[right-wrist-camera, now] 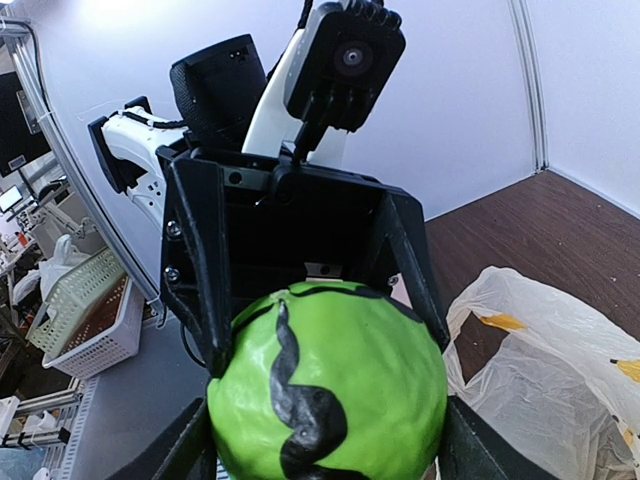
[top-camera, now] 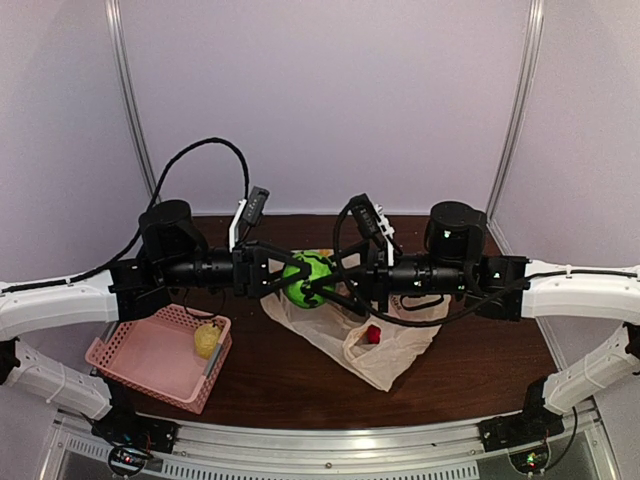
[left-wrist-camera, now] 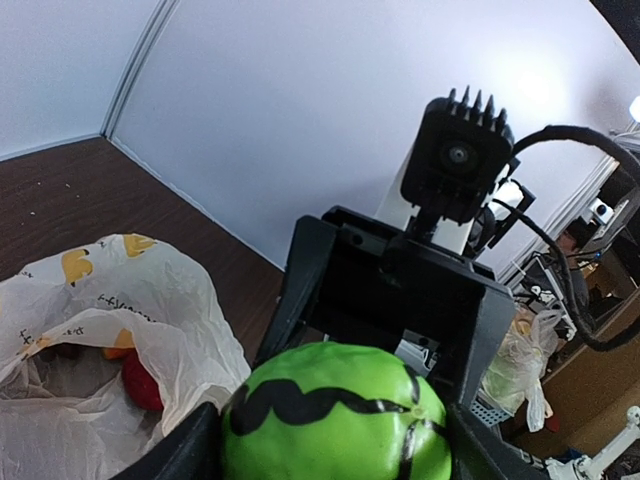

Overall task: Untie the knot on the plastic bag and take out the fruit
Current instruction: Pass from the right arm to the left, then place the fake fruit in the bin.

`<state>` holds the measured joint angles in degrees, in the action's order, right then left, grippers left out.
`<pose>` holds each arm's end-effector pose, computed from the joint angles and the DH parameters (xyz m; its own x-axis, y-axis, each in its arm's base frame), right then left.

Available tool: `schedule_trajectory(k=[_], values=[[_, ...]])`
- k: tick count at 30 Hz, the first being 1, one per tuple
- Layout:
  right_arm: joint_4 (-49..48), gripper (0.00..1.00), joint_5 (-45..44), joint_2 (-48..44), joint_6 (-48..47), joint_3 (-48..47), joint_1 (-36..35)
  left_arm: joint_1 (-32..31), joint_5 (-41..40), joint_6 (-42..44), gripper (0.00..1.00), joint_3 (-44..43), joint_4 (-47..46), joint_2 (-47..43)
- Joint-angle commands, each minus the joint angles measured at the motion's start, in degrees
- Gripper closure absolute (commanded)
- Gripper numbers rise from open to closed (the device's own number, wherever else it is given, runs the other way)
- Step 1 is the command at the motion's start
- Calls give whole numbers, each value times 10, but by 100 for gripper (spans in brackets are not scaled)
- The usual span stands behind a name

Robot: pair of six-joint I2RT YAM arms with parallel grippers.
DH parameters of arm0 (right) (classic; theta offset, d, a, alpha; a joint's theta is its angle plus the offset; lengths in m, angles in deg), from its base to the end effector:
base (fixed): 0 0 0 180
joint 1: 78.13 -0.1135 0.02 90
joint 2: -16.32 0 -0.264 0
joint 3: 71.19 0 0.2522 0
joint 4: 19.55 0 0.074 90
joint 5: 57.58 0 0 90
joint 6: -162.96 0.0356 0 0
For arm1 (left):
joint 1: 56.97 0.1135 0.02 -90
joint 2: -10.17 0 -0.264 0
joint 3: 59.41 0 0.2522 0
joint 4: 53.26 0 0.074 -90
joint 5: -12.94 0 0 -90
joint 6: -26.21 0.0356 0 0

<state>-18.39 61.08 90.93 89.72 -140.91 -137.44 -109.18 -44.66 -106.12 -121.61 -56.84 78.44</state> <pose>0.1414 0.2717 0.3354 -0.3393 -0.0759 -0.9376 -0.9401 0.0623 0.3352 0.1547 -0.2306 0.3276 -0.6899 -0.0381 -0.7229 0.7179 0.0929 -0.6900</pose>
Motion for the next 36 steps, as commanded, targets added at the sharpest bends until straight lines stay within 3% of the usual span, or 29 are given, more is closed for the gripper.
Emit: schedule_trajectory(k=[1, 5, 12, 21, 27, 36], values=[[-6, 26, -20, 2, -10, -15, -3, -6, 24, -1, 40, -7, -13, 4], [5, 10, -49, -10, -17, -7, -3, -5, -13, 12, 44, -13, 24, -10], [45, 0, -181, -74, -22, 33, 9, 21, -160, 97, 46, -61, 257, -58], [67, 0, -278, -150, 1, 92, 47, 213, -310, 114, 47, 9, 490, -181], [85, 0, -312, -170, 17, 111, 73, 315, -334, 83, 42, 94, 532, -243], [67, 0, -302, -187, 27, 134, 81, 327, -372, 34, 41, 165, 500, -245]])
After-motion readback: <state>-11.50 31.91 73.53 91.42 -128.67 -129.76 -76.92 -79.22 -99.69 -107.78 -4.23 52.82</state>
